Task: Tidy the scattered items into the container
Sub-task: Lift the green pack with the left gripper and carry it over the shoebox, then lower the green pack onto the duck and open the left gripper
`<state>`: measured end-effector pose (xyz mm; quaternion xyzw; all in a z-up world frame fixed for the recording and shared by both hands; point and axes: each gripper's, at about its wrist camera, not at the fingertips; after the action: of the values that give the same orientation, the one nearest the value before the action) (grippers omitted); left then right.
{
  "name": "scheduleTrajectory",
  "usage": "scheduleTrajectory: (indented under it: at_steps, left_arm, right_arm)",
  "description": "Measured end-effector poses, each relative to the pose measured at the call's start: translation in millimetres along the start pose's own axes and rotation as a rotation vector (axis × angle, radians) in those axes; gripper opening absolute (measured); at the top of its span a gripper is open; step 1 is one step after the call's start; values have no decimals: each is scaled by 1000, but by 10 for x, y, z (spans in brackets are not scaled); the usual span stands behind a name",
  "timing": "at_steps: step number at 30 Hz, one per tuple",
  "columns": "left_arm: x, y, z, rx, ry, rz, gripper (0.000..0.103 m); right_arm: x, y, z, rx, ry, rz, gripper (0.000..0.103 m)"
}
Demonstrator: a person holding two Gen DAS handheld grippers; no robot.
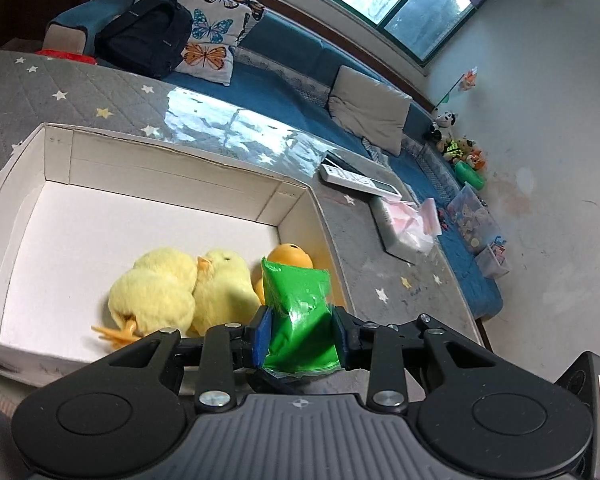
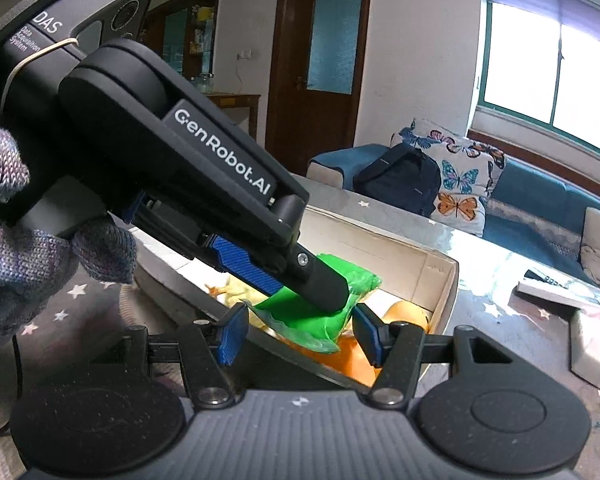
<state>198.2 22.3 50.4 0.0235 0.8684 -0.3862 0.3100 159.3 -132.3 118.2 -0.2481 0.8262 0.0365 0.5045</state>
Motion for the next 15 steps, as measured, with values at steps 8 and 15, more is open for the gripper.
scheduleTrajectory:
  at_steps: [8, 15]
  left_arm:
    - [-96, 111, 100, -13, -6, -13, 35]
    - [-125, 184, 127, -50, -11, -18, 36]
  right_arm:
    - [14, -79, 179, 0, 23, 30, 58]
    - [27, -105, 294, 21, 46, 42, 58]
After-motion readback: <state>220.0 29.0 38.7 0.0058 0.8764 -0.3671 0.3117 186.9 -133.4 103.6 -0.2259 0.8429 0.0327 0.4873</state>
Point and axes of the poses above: each gripper's, at about its wrist camera, not at the fingertips, and z roughly the way its jaws point, y to its left, x to its underside, and after that the axes turned 13 degrees about x, right-handed
